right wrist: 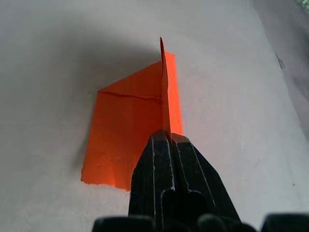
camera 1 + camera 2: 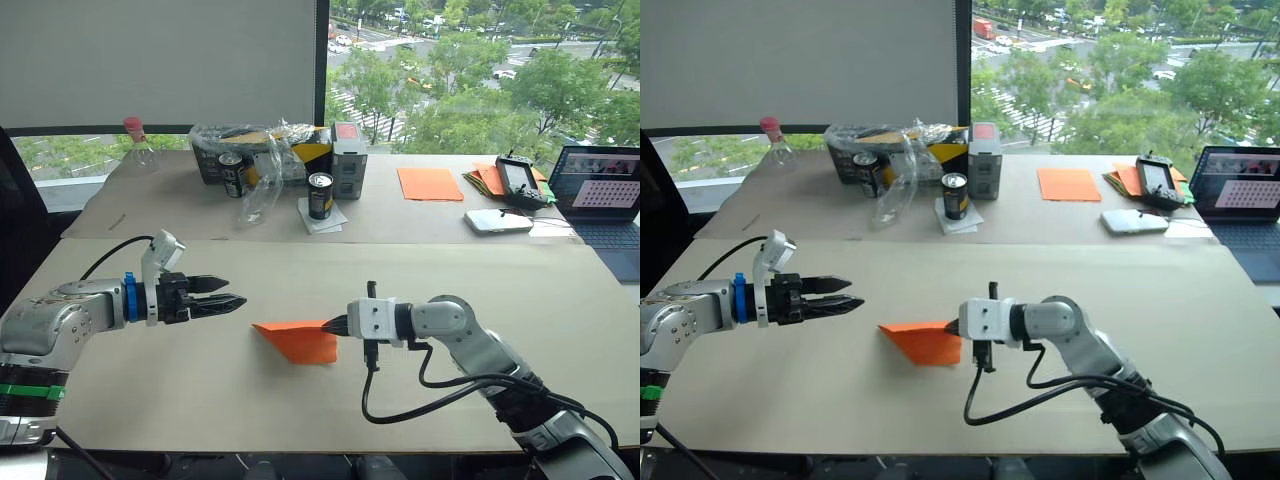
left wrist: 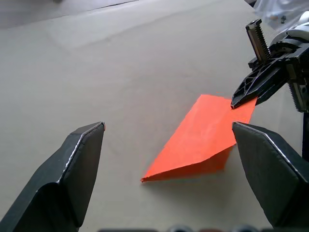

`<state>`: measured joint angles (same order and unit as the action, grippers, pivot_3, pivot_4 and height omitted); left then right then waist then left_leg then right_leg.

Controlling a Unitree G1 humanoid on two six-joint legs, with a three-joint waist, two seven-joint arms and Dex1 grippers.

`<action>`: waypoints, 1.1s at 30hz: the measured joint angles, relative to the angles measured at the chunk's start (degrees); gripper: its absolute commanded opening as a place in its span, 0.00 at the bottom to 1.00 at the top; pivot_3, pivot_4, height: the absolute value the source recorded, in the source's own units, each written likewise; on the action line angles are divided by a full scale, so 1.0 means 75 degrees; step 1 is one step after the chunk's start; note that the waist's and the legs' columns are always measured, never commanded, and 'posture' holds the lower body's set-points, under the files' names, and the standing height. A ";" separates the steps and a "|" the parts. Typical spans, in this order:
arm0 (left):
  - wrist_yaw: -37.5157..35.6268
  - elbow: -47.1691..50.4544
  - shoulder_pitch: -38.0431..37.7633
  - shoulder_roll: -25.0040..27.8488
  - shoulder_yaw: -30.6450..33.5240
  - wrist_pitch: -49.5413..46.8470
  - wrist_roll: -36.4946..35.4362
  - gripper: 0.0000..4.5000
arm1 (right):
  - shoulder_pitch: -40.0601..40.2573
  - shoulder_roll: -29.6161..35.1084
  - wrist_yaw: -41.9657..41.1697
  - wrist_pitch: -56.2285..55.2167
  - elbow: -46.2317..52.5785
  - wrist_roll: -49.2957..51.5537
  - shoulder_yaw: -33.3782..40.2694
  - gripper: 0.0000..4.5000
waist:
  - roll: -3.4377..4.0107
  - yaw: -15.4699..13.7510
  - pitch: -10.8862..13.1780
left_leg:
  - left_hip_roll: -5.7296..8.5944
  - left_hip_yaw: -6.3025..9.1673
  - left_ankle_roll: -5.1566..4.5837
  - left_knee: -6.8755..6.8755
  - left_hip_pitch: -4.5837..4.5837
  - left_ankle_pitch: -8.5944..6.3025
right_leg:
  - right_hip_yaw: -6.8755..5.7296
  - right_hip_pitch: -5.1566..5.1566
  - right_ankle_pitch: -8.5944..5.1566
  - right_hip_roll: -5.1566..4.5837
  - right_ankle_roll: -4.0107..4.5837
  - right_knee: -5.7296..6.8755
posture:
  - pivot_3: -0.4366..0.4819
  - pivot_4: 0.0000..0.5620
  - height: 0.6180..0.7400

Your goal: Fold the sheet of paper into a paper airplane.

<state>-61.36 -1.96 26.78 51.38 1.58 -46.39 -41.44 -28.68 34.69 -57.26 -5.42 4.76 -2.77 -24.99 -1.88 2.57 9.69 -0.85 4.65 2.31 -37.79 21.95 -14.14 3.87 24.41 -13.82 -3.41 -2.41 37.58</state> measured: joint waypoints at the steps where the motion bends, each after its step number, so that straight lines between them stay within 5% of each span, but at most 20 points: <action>1: -0.0112 -0.0003 0.0049 -0.0092 -0.0140 0.0040 0.0097 1.00 | 0.0038 0.0052 -0.0018 -0.0172 -0.0061 -0.0087 -0.0003 0.01 | 0.0000 0.0002 0.0000 | 0.0000 -0.0001 0.0000 -0.0002 0.0001 0.0000 | 0.0000 0.0000 0.0000 0.0000 0.0000 0.0000 | 0.48 0.27 0.84; 4: -0.0287 -0.0057 0.0236 -0.0449 -0.0451 0.0240 0.0383 1.00 | 0.0108 0.0142 -0.0017 -0.0548 -0.0227 -0.0303 -0.0005 0.01 | -0.0004 0.0006 0.0002 | 0.0000 -0.0001 0.0000 -0.0006 0.0001 0.0000 | 0.0001 0.0000 0.0001 0.0000 0.0001 0.0003 | 0.48 0.27 0.84; 18: -0.2215 -0.1516 0.0991 -0.1561 -0.1908 0.3356 0.2497 0.00 | 0.0936 0.0118 -0.0026 -0.0682 0.0053 -0.0433 0.0102 0.00 | -0.0004 -0.0008 0.0002 | 0.0002 0.0001 -0.0012 -0.0020 -0.0002 -0.0006 | 0.0003 -0.0011 0.0001 0.0002 0.0000 0.0004 | 0.48 0.27 0.84; 33: -0.2913 -0.2880 0.0977 -0.2305 -0.2480 0.5537 0.3941 0.00 | 0.1261 0.0285 -0.0401 -0.0542 0.0600 -0.0132 0.0161 0.00 | -0.0004 -0.0016 0.0003 | 0.0004 0.0001 -0.0013 -0.0022 -0.0001 -0.0006 | 0.0003 -0.0013 0.0001 0.0001 -0.0001 0.0005 | 0.48 0.27 0.84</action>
<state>-83.20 -23.56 34.11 34.10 -17.02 -4.86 -11.88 -19.22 36.83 -60.27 -9.49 9.26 -3.76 -23.79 -1.92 2.45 9.71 -0.82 4.66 2.21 -37.96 21.94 -14.19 3.90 24.31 -13.81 -3.40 -2.42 37.62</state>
